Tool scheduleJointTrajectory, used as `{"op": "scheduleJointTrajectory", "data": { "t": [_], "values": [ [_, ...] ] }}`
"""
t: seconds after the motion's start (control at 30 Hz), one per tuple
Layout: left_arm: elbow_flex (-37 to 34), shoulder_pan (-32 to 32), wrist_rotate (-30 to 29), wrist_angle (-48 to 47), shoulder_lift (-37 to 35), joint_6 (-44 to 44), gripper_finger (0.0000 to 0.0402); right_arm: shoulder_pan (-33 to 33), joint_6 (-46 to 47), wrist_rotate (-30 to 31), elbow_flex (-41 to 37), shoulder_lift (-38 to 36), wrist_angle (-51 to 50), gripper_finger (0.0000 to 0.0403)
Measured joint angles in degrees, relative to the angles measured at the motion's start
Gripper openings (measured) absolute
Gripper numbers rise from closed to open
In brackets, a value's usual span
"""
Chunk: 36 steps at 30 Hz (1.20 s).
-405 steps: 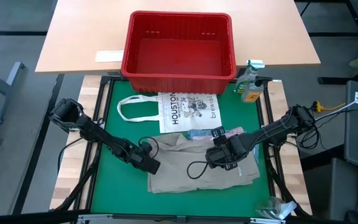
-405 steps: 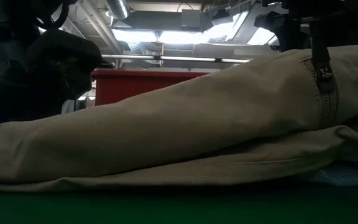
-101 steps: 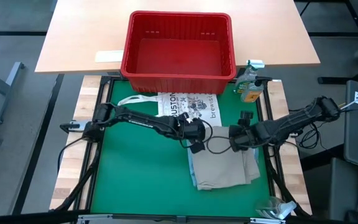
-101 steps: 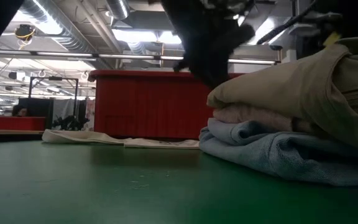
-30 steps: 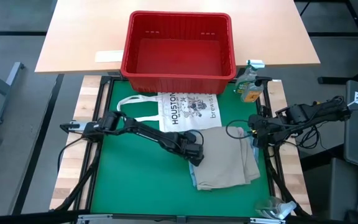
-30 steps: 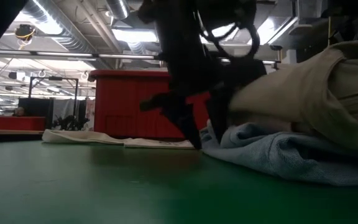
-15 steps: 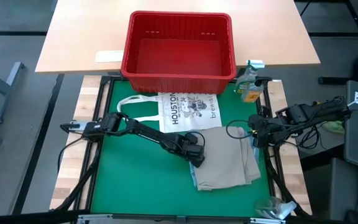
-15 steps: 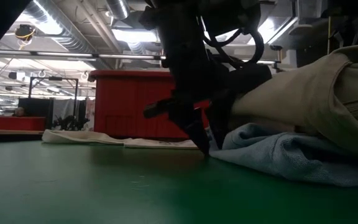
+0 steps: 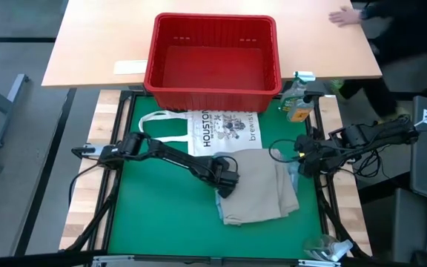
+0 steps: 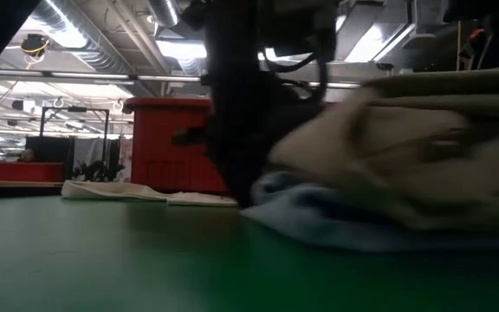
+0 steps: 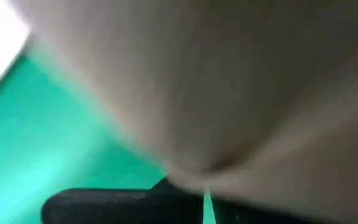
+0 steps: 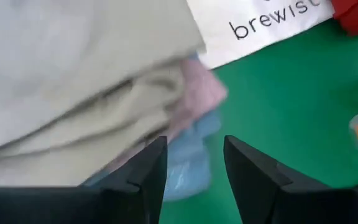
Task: Fold Laundry from Bin
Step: Put the folded clothes into the red laundry bin
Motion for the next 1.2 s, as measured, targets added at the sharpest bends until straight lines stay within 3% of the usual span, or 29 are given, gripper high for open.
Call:
{"op": "scheduleJointTrajectory", "data": {
  "t": [0.2,0.4,0.63,0.8,1.03,1.2],
  "values": [
    [-0.16,-0.76,-0.34,-13.67,-2.61,-0.38,0.0002,0.02,9.87,-4.15,0.0,-0.08,0.7,0.016],
    [-0.16,-2.6,-0.36,-18.91,-2.87,-0.46,0.0002,0.04,19.3,-4.96,-4.26,-0.92,4.57,0.016],
    [-0.16,-4.29,-0.59,-20.37,-2.96,-0.42,0.0002,0.0,22.53,-19.7,-16.68,-3.62,17.3,0.016],
    [-0.16,-4.57,-0.52,-20.29,-2.98,-0.42,0.0002,-0.04,23.55,-12.03,-22.04,-4.56,23.21,0.016],
    [-0.14,-4.57,0.03,-20.09,-3.05,-0.39,0.0002,-0.02,26.03,1.0,-25.29,-3.02,23.79,0.016],
    [-0.09,-4.57,1.72,-19.73,-3.07,-0.39,0.0002,-0.02,28.39,6.77,-27.03,-0.62,23.73,0.016]
  ]
}}
